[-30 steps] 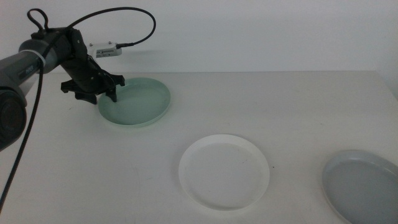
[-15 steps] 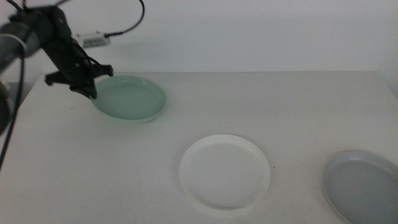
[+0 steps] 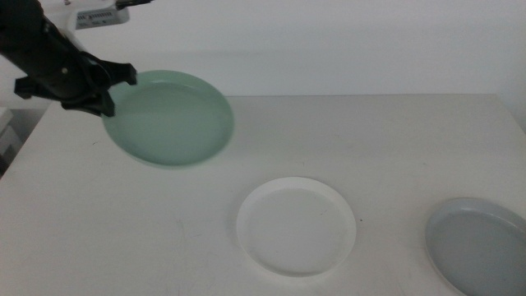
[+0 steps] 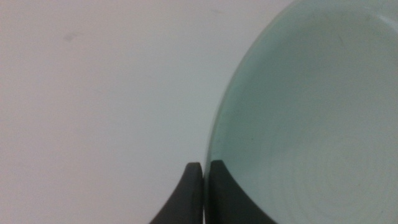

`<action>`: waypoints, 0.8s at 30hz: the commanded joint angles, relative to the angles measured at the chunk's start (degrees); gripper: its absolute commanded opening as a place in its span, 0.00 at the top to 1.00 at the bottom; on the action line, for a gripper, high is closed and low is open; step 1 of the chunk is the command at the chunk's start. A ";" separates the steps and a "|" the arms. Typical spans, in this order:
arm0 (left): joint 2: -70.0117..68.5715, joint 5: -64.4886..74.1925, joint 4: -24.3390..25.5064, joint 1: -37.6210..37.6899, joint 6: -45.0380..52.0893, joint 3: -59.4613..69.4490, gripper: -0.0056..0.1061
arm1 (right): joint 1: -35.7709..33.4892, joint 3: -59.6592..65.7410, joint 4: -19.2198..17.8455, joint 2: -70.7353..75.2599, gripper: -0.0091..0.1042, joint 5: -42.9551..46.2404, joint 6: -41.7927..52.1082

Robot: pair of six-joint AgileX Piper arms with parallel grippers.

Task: Stack the three bowls on top of each other.

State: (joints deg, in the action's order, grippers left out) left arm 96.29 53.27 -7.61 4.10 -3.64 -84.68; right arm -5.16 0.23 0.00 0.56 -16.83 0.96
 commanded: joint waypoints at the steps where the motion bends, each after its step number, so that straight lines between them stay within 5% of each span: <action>1: -7.63 -5.57 -2.13 3.14 -1.86 4.42 0.95 | 0.40 -1.63 -0.52 1.52 0.41 4.39 0.70; 14: -8.02 -18.66 -2.77 22.01 -11.20 17.15 0.95 | 0.40 -1.63 -0.52 1.52 0.41 4.39 0.70; 24: 0.06 -24.62 -3.26 26.26 -13.20 17.15 0.95 | 0.40 -1.63 -0.52 1.52 0.41 4.39 0.70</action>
State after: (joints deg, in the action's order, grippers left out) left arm 97.91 31.89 -9.81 30.01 -15.99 -66.15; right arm -5.16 0.23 0.00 0.56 -16.83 0.96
